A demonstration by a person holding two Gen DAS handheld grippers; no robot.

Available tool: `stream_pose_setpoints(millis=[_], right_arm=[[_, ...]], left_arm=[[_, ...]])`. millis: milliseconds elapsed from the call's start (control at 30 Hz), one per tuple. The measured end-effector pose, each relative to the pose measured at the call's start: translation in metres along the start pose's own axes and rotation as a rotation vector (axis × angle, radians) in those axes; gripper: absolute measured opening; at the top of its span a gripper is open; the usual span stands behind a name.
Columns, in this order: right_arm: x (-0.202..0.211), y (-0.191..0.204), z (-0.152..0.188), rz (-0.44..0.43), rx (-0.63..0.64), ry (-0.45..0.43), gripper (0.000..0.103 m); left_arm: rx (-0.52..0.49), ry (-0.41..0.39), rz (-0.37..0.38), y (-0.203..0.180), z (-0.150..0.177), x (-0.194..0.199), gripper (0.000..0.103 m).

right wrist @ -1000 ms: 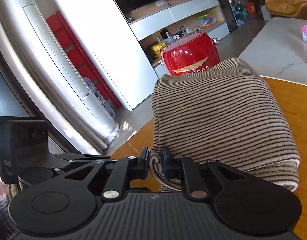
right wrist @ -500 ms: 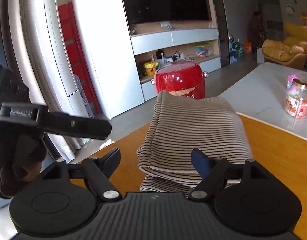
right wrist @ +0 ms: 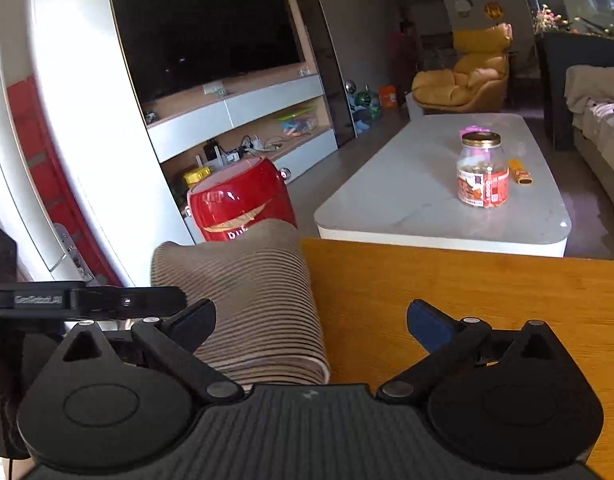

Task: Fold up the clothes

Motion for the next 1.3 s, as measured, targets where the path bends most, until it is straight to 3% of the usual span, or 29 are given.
stream_pose_setpoints(millis=[67, 167, 367, 567, 767, 1033, 1133, 1300], right_arm=[[-0.027, 0.003, 0.007, 0.018, 0.021, 0.064, 0.102], [-0.046, 0.018, 0.02, -0.054, 0.04, 0.108, 0.102], [-0.056, 0.02, 0.026, -0.065, 0.02, 0.126, 0.103], [-0.05, 0.016, 0.028, -0.056, -0.008, 0.097, 0.103], [-0.02, 0.014, 0.049, 0.036, -0.056, 0.021, 0.103], [0.02, 0.012, 0.087, 0.089, -0.086, 0.016, 0.103], [0.025, 0.006, 0.1, 0.115, -0.086, 0.068, 0.103], [0.022, -0.002, 0.107, 0.267, 0.025, 0.156, 0.103]], left_arm=[[-0.006, 0.025, -0.019, 0.005, 0.005, -0.013, 0.081], [-0.017, 0.025, -0.01, 0.009, 0.01, -0.012, 0.079], [-0.01, 0.012, -0.002, 0.015, 0.013, -0.016, 0.078], [-0.01, -0.022, -0.081, 0.006, 0.017, -0.009, 0.078], [-0.044, -0.126, -0.244, -0.029, 0.047, 0.035, 0.093], [0.031, 0.01, -0.397, -0.039, 0.12, 0.034, 0.099], [0.039, 0.036, -0.48, -0.039, 0.132, 0.031, 0.103], [0.051, 0.051, -0.623, -0.034, 0.139, 0.023, 0.103]])
Point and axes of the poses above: each gripper's, at about its wrist camera, not at the fingertips, and x roughly against the way its jaws point, y to its left, z to its underside, the point moved 7 cm from there along -x, roughly the way its jaws point, and after that the axes turned 12 degrees about y, right-handed, at the moved point
